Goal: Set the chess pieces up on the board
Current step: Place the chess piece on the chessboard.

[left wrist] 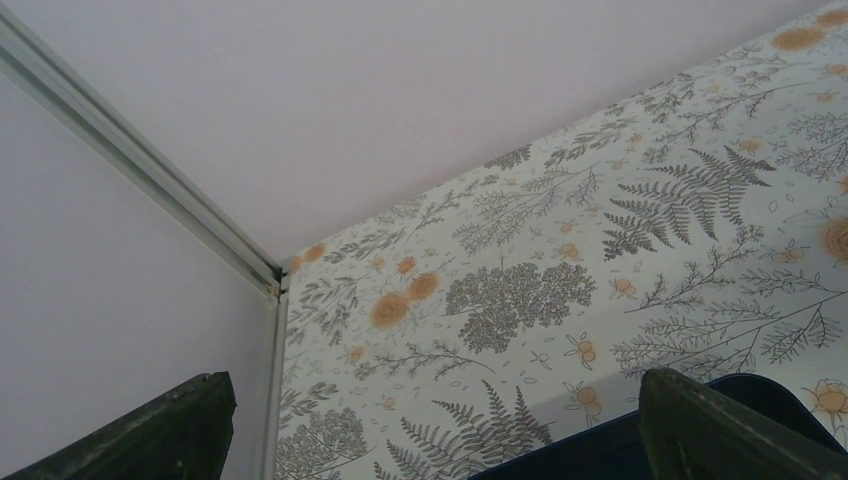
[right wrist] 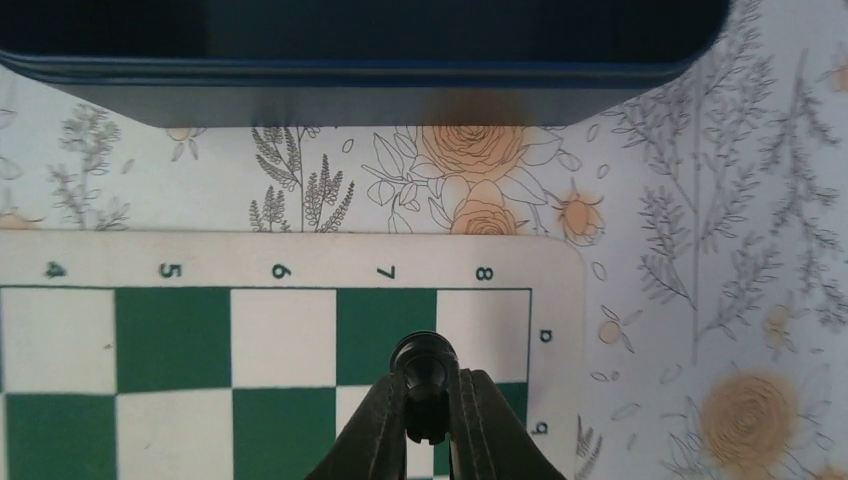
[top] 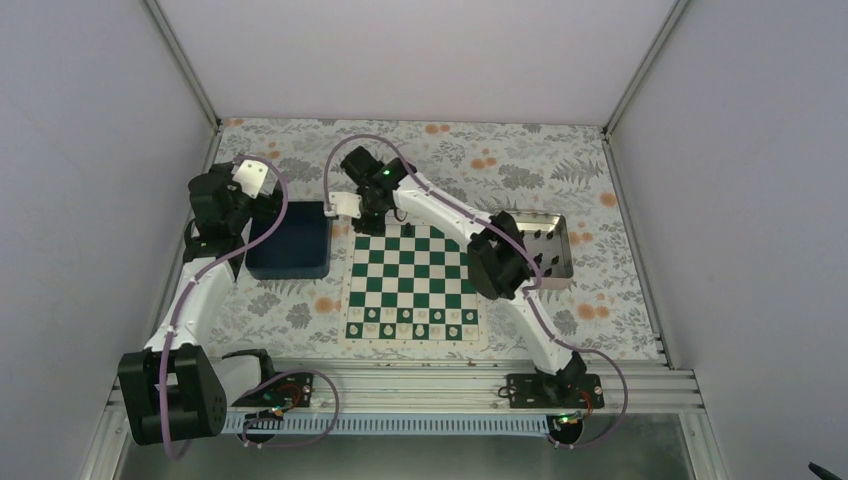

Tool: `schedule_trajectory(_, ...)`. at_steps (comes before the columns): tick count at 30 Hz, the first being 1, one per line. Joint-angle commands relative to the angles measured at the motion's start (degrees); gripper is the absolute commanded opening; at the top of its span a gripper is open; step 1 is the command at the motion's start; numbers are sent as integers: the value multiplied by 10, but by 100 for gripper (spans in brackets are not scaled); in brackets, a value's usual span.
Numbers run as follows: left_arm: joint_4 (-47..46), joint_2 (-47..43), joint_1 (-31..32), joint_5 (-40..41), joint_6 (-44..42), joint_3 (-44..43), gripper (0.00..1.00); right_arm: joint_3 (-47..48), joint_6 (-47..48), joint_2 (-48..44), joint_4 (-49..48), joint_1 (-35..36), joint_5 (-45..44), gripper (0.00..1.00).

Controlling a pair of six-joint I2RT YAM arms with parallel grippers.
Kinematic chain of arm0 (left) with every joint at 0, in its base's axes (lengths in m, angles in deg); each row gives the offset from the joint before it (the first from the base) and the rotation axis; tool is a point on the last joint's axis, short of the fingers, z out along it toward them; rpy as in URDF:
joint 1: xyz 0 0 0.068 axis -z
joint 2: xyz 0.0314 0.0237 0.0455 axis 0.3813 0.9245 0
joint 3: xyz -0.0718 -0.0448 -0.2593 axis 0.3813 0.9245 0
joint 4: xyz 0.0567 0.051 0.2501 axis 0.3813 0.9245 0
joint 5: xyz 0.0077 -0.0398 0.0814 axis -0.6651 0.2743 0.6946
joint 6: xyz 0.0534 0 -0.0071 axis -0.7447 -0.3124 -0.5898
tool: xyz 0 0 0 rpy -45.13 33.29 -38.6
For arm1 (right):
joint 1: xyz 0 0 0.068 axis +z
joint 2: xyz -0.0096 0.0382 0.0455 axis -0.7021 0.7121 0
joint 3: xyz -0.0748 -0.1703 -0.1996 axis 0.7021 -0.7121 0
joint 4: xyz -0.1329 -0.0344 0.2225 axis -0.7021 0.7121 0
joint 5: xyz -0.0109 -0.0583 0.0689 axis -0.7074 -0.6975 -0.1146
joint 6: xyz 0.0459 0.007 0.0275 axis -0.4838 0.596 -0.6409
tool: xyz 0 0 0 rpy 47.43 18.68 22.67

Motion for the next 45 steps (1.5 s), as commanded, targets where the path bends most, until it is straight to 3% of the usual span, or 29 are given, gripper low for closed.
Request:
schedule_trajectory(1,-19,-11,-3,1,9,11,100,19,-17,28,-30,4,-47,9)
schedule_trajectory(14,-25,-14,-4,-2,8,19,100,18,-12,60,-66,2,-68,10)
schedule_trajectory(45,-27,-8,-6,-14,8,24,100,13,-3,77,-49,2,-53,10)
